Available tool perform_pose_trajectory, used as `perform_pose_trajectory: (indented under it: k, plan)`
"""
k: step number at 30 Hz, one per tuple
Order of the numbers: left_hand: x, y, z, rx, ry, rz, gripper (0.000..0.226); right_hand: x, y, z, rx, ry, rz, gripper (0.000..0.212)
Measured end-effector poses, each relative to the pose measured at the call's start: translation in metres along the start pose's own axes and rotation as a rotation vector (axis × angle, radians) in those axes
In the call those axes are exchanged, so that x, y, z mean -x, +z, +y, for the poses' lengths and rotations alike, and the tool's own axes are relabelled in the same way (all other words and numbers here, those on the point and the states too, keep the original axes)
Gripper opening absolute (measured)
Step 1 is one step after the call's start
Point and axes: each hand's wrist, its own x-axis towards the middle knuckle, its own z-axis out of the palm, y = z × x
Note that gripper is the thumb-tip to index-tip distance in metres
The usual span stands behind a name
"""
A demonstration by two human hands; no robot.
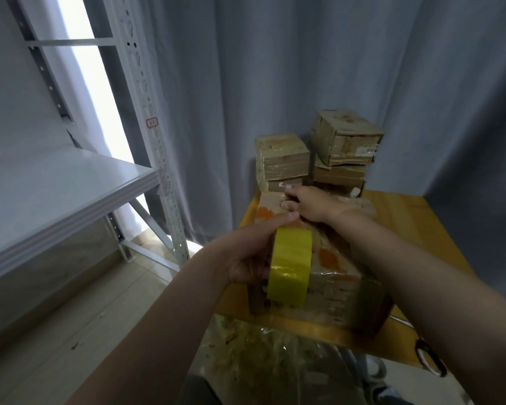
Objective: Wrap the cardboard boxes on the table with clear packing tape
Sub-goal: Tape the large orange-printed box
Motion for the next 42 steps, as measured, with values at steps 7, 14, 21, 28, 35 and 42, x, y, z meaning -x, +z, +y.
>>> perform_pose_trajectory:
  k: [7,14,21,28,35,42]
  plan:
    - [-0.007,-0.005,0.001,0.015,-0.035,-0.011,0.055,-0.012,-0.008,0.01,0.005,0.042,-0.133,0.049]
    - [-0.016,-0.007,-0.001,0.049,-0.085,-0.055,0.055,-0.033,-0.009,0.004,-0.073,0.224,-0.12,0.052]
    - [-0.022,-0.015,-0.005,0.077,-0.086,-0.085,0.053,-0.034,-0.009,0.003,0.022,0.231,-0.187,0.072]
    - [-0.015,-0.006,-0.008,0.036,-0.045,-0.037,0.051,-0.004,-0.012,-0.002,0.232,0.116,-0.233,0.075]
    - [-0.016,-0.003,-0.005,0.02,-0.01,-0.001,0.048,0.03,-0.016,-0.023,0.409,0.026,-0.263,0.077]
    - [-0.018,-0.005,-0.005,0.006,-0.075,0.086,0.064,0.079,-0.023,-0.048,0.409,-0.021,-0.341,0.075]
